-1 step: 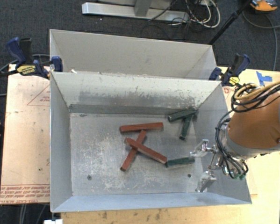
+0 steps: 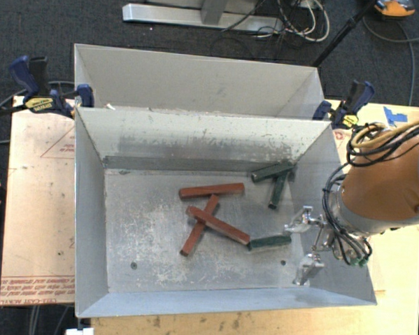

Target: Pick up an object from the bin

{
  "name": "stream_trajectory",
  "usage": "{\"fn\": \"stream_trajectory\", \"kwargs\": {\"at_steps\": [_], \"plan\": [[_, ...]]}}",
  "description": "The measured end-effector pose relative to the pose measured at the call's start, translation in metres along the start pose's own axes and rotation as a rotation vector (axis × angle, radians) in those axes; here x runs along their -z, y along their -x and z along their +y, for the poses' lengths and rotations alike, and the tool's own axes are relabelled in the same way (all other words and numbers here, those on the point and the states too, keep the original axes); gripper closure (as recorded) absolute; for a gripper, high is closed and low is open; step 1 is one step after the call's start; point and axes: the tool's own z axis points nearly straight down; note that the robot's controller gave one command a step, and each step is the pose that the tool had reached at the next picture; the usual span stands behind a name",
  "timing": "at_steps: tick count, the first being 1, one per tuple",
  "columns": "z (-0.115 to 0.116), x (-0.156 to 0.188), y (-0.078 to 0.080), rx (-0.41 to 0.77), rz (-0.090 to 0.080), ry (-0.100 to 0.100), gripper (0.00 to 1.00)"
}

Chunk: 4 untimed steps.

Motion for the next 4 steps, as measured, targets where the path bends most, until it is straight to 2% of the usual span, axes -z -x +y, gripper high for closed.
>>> {"fn": "stream_trajectory", "kwargs": {"at_steps": [1,2,3,4], "plan": [[0.042,-0.034,0.073,0.044,-0.006,0.002,0.0],[0.031,-0.043,0.063,-0.029,0.0,0.001,0.0],[0.098,-0.037,0.067,-0.062,-0.002,0.002,0.0],[0.096,-0.088,0.067,-0.15,-0.007,0.002,0.0]]}}
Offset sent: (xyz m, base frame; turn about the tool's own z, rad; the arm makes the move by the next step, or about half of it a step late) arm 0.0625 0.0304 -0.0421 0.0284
